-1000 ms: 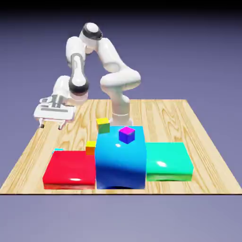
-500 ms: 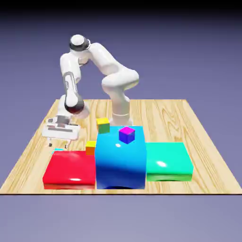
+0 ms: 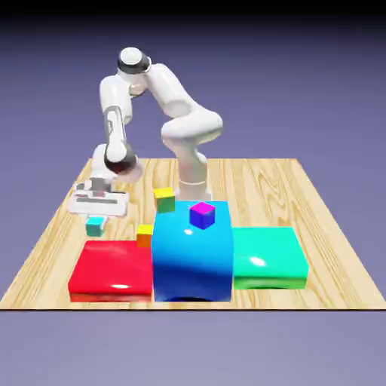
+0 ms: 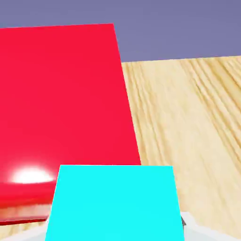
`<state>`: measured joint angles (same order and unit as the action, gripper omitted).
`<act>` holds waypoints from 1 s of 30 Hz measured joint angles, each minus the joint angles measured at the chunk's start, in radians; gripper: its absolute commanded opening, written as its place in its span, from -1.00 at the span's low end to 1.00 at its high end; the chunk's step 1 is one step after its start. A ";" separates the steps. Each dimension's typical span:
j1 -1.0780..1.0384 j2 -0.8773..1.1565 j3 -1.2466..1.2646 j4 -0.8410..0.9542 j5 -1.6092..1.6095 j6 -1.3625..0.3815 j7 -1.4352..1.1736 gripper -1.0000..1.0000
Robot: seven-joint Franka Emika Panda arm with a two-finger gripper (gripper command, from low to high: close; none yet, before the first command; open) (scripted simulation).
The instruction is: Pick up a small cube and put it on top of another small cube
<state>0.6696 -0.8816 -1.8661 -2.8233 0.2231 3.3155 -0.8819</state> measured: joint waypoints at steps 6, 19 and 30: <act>-0.046 0.056 0.127 0.029 -0.034 -0.261 -0.068 -1.00; -0.147 0.177 0.402 0.091 -0.108 -0.826 -0.214 -1.00; -0.001 0.223 0.340 0.078 -0.133 -0.878 -0.286 -1.00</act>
<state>0.6688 -0.6589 -1.5258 -2.7449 0.0903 2.4377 -1.1678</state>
